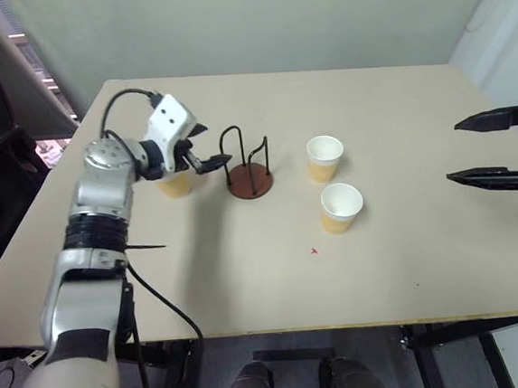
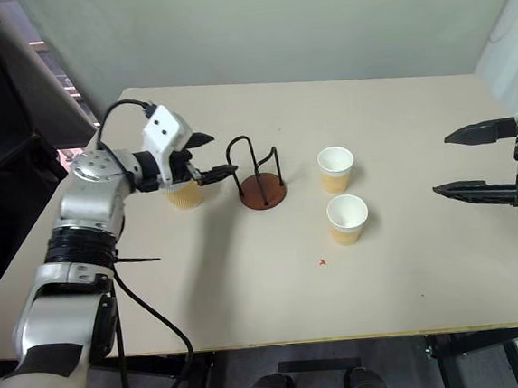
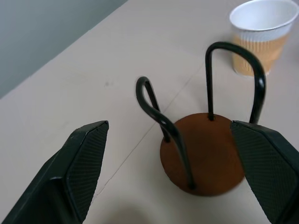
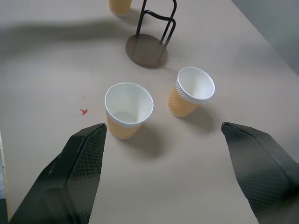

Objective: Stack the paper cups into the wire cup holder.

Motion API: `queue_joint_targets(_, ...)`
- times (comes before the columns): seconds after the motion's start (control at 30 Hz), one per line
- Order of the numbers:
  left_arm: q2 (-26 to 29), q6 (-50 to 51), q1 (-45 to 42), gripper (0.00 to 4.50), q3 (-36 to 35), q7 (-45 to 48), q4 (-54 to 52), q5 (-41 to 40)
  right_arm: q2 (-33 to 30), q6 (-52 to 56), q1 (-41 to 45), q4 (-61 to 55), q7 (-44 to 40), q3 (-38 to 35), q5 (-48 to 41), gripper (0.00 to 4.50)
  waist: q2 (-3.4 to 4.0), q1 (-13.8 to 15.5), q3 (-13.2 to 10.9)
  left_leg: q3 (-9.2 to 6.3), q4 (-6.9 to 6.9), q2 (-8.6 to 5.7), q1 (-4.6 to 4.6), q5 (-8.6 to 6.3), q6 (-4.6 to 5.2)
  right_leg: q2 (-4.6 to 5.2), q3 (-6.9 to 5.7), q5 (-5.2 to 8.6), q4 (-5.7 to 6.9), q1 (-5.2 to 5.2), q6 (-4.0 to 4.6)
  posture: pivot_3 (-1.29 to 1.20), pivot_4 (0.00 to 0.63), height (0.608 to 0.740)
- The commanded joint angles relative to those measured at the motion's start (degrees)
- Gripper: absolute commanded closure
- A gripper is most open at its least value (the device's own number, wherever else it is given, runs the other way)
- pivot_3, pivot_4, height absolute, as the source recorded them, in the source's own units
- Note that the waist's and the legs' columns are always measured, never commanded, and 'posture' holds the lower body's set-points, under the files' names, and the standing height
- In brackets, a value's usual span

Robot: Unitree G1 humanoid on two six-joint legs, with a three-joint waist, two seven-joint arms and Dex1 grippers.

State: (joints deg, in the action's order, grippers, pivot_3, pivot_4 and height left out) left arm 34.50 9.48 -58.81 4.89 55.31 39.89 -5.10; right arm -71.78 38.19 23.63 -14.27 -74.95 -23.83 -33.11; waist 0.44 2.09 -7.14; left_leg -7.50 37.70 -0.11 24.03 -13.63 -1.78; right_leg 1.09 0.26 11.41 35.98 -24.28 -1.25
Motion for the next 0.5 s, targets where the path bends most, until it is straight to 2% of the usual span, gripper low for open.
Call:
queue_joint_targets(0.03,-1.59,1.93,-0.42,0.04,-1.16,-1.66,-1.17,-0.38,-1.52,0.97,-0.77,-2.05,0.84,-4.23,-1.31,0.40,0.00,0.17,0.00,0.01,0.12,-0.01,0.05,-0.03,0.05,0.00,0.02,-0.03,-0.01,0.00,-0.05,0.00,0.150,0.740)
queue_joint_targets(0.17,-6.06,3.82,-0.83,0.04,-1.32,-7.15,0.92,0.45,-2.00,1.22,-1.54,-2.07,1.22,-5.07,-1.66,0.40,0.01,0.66,0.00,0.10,0.45,-0.12,0.08,-0.09,0.23,0.04,0.19,-0.14,-0.08,0.07,-0.30,0.00,0.150,0.740)
queue_joint_targets(0.27,-8.20,3.92,-1.58,0.58,-1.96,-10.42,2.16,0.66,-2.25,1.23,-1.77,-1.98,1.34,-5.31,-1.90,0.40,0.00,0.82,0.00,0.21,0.54,-0.14,0.04,-0.04,0.33,0.05,0.35,-0.24,-0.06,0.10,-0.45,0.00,0.150,0.740)
queue_joint_targets(0.5,-9.31,2.25,-2.88,3.06,-1.43,-12.18,6.00,1.49,-2.02,1.37,-2.34,-2.05,2.38,-5.74,-2.19,0.40,0.00,0.90,0.00,0.62,0.54,-0.20,-0.13,0.08,0.50,-0.06,0.99,-0.42,0.00,0.09,-0.71,0.00,0.150,0.740)
